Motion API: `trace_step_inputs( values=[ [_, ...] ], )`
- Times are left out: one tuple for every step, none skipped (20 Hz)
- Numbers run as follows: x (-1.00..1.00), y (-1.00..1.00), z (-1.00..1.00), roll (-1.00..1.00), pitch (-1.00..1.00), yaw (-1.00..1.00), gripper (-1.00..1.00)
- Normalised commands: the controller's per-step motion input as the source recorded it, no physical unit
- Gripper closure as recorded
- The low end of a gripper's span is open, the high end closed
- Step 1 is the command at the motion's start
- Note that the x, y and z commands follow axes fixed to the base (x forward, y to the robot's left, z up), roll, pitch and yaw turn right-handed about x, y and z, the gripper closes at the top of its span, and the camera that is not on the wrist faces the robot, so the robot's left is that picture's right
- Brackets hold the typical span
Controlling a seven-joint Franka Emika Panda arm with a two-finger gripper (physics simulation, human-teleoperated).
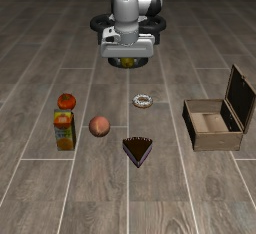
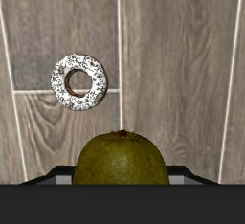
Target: Pick up the kiwi and place it in the box
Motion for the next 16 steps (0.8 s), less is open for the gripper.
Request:
trace_step_inputs(
  values=[
    [0.00,1.00,0.00,0.00,0.00,0.00,1.00],
    [0.00,1.00,0.00,0.00,0.00,0.00,1.00],
    [0.00,1.00,0.00,0.00,0.00,0.00,1.00],
    [0.00,1.00,0.00,0.00,0.00,0.00,1.00],
    [0.00,1.00,0.00,0.00,0.00,0.00,1.00],
    [0.00,1.00,0.00,0.00,0.00,0.00,1.00],
    [0.00,1.00,0.00,0.00,0.00,0.00,1.00],
    [0.00,1.00,0.00,0.00,0.00,0.00,1.00],
    [0.00,1.00,0.00,0.00,0.00,0.00,1.00],
    [0.00,1.00,0.00,0.00,0.00,0.00,1.00],
    [0.00,1.00,0.00,0.00,0.00,0.00,1.00],
    [0.00,1.00,0.00,0.00,0.00,0.00,1.00],
    [0.00,1.00,0.00,0.00,0.00,0.00,1.00],
    [0.00,1.00,0.00,0.00,0.00,0.00,1.00],
    [0.00,0.00,1.00,0.00,0.00,0.00,1.00],
    [0.00,0.00,1.00,0.00,0.00,0.00,1.00]
  ],
)
